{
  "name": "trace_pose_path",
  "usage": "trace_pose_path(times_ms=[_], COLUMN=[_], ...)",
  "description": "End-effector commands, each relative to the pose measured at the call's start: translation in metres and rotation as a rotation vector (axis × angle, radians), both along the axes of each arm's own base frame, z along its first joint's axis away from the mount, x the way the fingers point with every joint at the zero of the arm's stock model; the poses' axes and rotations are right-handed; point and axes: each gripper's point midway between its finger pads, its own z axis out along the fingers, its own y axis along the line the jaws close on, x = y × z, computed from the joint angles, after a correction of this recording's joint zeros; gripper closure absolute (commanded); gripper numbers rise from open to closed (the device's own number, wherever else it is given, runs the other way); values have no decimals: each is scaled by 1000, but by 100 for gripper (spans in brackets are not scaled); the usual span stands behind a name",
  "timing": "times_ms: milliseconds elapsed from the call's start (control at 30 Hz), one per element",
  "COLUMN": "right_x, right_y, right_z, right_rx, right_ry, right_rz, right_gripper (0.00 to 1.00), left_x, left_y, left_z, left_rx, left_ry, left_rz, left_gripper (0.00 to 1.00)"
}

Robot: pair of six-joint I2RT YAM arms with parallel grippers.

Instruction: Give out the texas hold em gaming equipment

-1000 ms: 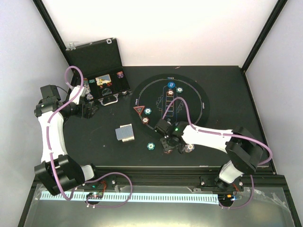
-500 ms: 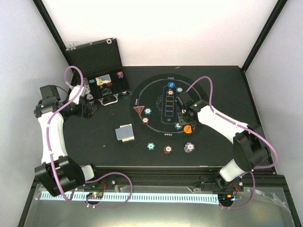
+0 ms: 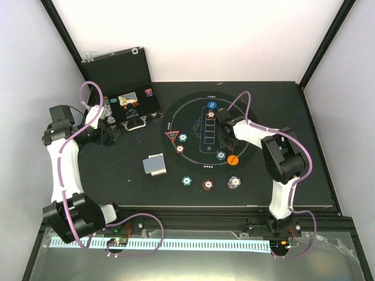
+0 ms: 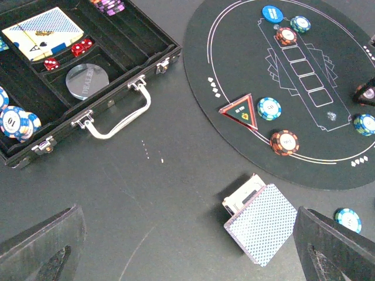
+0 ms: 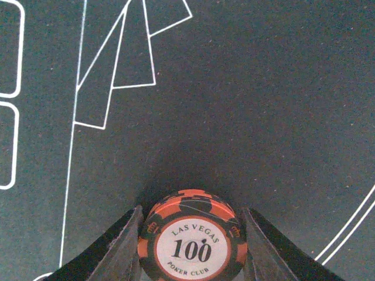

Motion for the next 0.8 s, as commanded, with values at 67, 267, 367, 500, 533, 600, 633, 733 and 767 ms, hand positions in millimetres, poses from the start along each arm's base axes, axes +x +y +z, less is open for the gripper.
trace_pose_path(times_ms=[67,267,367,500,533,600,633,733,767], right_x=[16,6,5,6,7,9,9,10,10], right_y=[-6,-19,-22,-21,-20,-19,-19,-19,-19], right_z=[0,-5,-5,-5,-3,1,5,23,33], right_rx=[2,-8,-6,-4,-1,1,4,17,26], right_ry=[-35,-27,-24,-16,-18,-22,-27,-60,-80], right_rz=[-24,-42,-47,-46,-46,-45,-43,-46,-49], right_gripper=[89,89,89,83,78,61,54,39,36], left_x=[0,0,0,-1,-1,-2,-2,-3,-3], left_y=[-3,-4,-4,-4,-4,-4,-5,-5,-5], left_z=[11,12,11,12,13,13,13,14,14], left_rx=[-8,-11,-14,-11,-9,-4,-4,-3,-2], left_ry=[-44,-46,-46,-46,-47,-51,-50,-51,-51], left_rz=[-11,-14,-16,-16,-16,-18,-19,-20,-20], left_gripper=[1,1,1,1,1,1,1,1,1])
